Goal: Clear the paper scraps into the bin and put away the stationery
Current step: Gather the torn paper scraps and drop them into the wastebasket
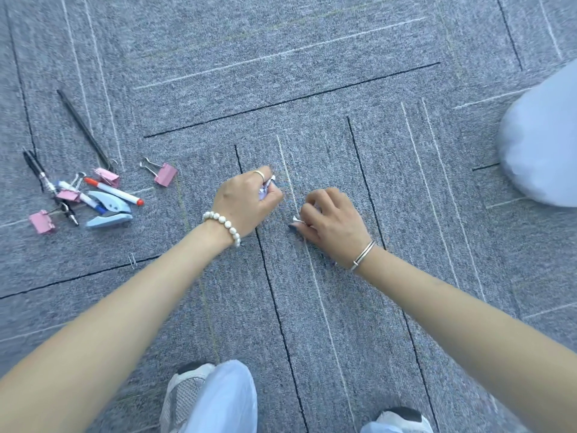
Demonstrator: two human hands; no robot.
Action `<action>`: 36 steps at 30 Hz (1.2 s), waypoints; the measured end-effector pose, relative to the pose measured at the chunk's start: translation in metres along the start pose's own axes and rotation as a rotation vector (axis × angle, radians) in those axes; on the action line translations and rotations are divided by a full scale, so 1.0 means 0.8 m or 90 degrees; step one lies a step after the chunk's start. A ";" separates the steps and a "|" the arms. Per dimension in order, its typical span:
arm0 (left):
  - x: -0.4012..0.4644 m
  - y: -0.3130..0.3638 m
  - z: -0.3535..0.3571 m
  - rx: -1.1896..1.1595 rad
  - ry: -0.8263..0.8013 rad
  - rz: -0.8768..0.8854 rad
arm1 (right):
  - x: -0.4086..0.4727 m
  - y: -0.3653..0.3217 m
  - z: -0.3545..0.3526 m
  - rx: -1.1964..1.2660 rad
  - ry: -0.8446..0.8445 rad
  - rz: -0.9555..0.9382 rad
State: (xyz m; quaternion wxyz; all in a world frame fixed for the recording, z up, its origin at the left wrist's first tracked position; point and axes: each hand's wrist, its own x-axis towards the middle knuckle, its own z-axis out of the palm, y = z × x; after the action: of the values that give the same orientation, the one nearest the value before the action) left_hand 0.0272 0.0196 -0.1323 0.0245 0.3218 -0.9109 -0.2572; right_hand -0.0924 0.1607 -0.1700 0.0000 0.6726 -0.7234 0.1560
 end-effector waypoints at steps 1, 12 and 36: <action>-0.001 -0.001 0.000 0.001 0.003 0.003 | -0.001 0.001 0.001 0.010 -0.003 0.014; 0.004 -0.001 0.006 -0.016 -0.010 0.009 | 0.013 0.012 0.005 0.059 0.014 -0.101; 0.009 0.010 0.010 -0.026 -0.017 0.014 | -0.089 0.003 -0.031 0.192 -0.051 0.032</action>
State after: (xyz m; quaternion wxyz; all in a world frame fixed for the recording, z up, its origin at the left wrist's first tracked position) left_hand 0.0156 0.0239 -0.1360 0.0219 0.3074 -0.9093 -0.2795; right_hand -0.0928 0.2359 -0.1617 -0.1338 0.6523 -0.7079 0.2354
